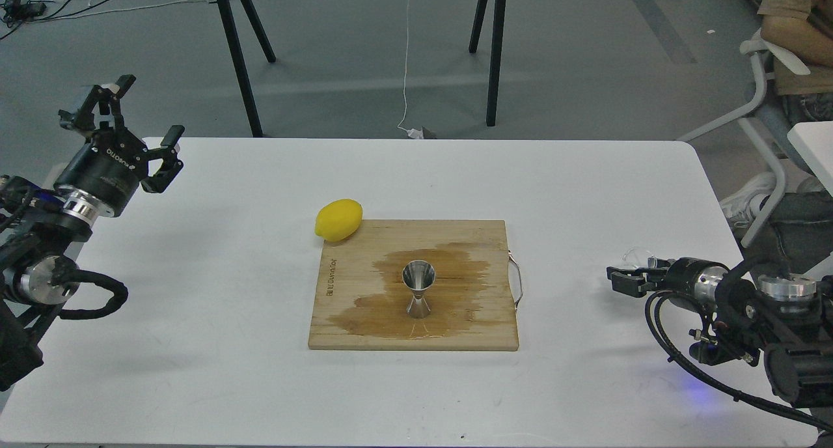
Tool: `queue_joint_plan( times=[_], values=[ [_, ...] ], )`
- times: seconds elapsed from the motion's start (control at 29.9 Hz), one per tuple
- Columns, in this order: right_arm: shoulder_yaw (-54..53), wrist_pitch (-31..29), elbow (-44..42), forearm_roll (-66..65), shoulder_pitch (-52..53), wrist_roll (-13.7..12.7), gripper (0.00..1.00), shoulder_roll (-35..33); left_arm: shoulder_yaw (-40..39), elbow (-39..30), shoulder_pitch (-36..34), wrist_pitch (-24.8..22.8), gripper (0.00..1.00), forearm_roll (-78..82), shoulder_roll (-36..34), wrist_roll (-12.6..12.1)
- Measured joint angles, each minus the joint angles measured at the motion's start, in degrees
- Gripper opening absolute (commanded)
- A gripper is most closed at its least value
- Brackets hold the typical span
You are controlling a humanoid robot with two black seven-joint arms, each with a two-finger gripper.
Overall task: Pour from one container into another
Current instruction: 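Lower the right gripper to the clear glass and grasp it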
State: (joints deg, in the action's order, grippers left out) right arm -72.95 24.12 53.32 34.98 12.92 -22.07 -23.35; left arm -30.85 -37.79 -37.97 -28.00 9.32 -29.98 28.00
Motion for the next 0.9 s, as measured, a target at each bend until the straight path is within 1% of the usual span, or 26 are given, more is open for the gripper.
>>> queue_joint_plan(
  times=[0.17, 0.33, 0.57, 0.7, 0.9],
  values=[
    [0.0, -0.1, 0.0, 0.0, 0.1, 0.5, 0.71, 0.0, 0.0, 0.0, 0.1, 0.0, 1.00, 0.0, 0.0, 0.0],
    [0.1, -0.3, 0.0, 0.0, 0.1, 0.9, 0.65, 0.1, 0.0, 0.1, 0.1, 0.0, 1.00, 0.0, 0.0, 0.0],
    [0.2, -1.0, 0.0, -0.1, 0.1, 1.2, 0.62, 0.2, 0.0, 0.3, 0.2, 0.0, 1.00, 0.0, 0.0, 0.0],
    [0.2, -1.0, 0.0, -0.2, 0.1, 1.3, 0.58, 0.2, 0.0, 0.4, 0.3, 0.0, 1.00, 0.0, 0.0, 0.0],
    [0.3, -1.3, 0.1, -1.4, 0.1, 1.3, 0.48, 0.2, 0.0, 0.4, 0.3, 0.0, 1.00, 0.1, 0.0, 0.0]
  ],
)
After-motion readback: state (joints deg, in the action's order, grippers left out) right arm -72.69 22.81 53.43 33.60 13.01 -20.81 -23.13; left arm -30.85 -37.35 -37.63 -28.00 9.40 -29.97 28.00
